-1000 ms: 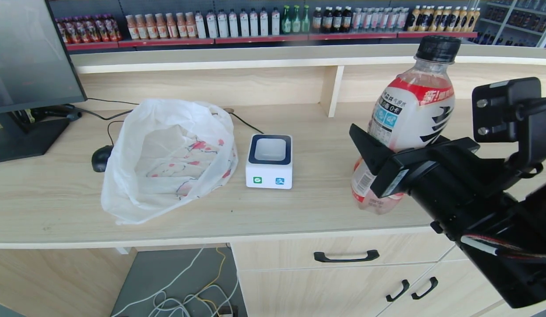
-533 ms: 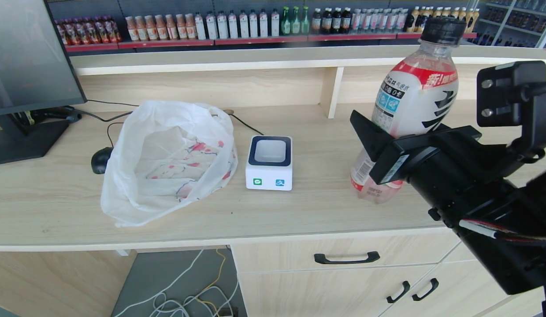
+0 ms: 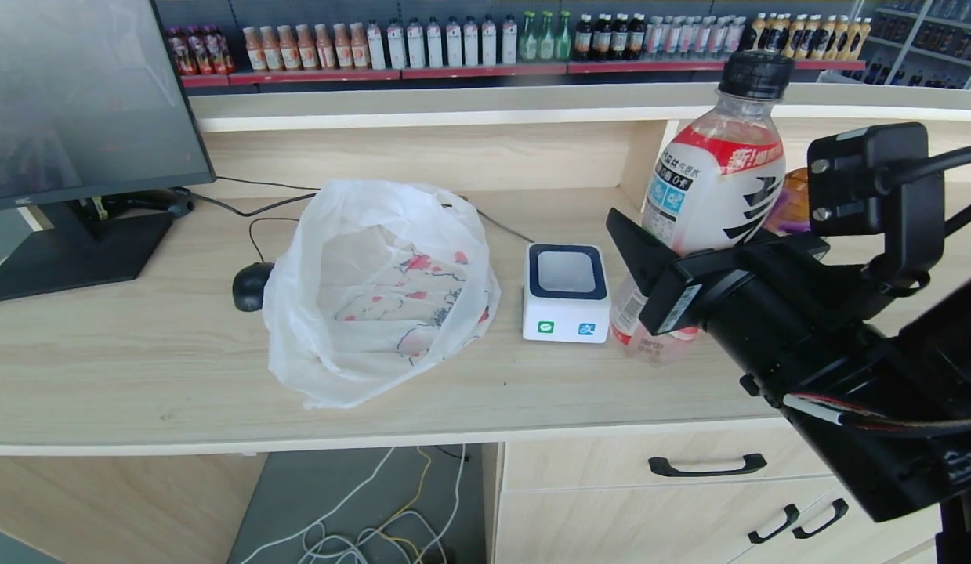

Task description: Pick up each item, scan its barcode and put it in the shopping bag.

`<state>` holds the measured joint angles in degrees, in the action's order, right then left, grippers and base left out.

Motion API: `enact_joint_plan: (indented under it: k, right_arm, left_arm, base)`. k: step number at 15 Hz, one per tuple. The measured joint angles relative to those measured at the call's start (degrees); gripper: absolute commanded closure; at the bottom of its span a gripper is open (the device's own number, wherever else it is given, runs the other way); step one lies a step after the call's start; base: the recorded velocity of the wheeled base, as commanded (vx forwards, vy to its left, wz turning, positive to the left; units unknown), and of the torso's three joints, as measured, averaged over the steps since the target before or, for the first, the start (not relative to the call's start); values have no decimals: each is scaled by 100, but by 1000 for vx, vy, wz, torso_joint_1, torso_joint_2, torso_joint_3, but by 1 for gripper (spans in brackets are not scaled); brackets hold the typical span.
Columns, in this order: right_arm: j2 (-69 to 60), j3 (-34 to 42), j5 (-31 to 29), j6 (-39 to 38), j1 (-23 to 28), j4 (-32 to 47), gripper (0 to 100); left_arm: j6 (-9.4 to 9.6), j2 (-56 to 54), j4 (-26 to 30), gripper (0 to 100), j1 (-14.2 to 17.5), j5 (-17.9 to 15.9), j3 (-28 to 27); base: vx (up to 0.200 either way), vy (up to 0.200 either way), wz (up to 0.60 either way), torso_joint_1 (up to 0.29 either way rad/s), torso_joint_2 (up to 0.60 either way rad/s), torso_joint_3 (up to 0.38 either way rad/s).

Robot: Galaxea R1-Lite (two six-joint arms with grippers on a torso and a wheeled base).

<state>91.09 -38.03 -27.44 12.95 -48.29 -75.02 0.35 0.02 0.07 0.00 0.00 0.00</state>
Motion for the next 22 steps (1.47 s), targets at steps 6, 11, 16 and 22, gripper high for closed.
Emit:
enact_joint_plan:
  k: [6, 11, 16, 22]
  right_arm:
    - [34, -63, 155, 189, -5, 16, 100]
    - [83, -588, 168, 238, 223, 358, 100]
    - [139, -903, 336, 265, 527, 530, 100]
    - [453, -1888, 2254, 880, 1248, 923, 100]
  left_arm:
    - [18, 0, -2, 0, -2, 0, 0]
    - [16, 0, 2, 0, 0, 0, 0]
    - [16, 0, 2, 0, 0, 0, 0]
    - [18, 0, 2, 0, 0, 0, 0]
  base:
    - [0, 33, 0, -1, 0, 0]
    - [0, 0, 0, 0, 0, 0]
    - [0, 0, 0, 0, 0, 0]
    - [0, 0, 0, 0, 0, 0]
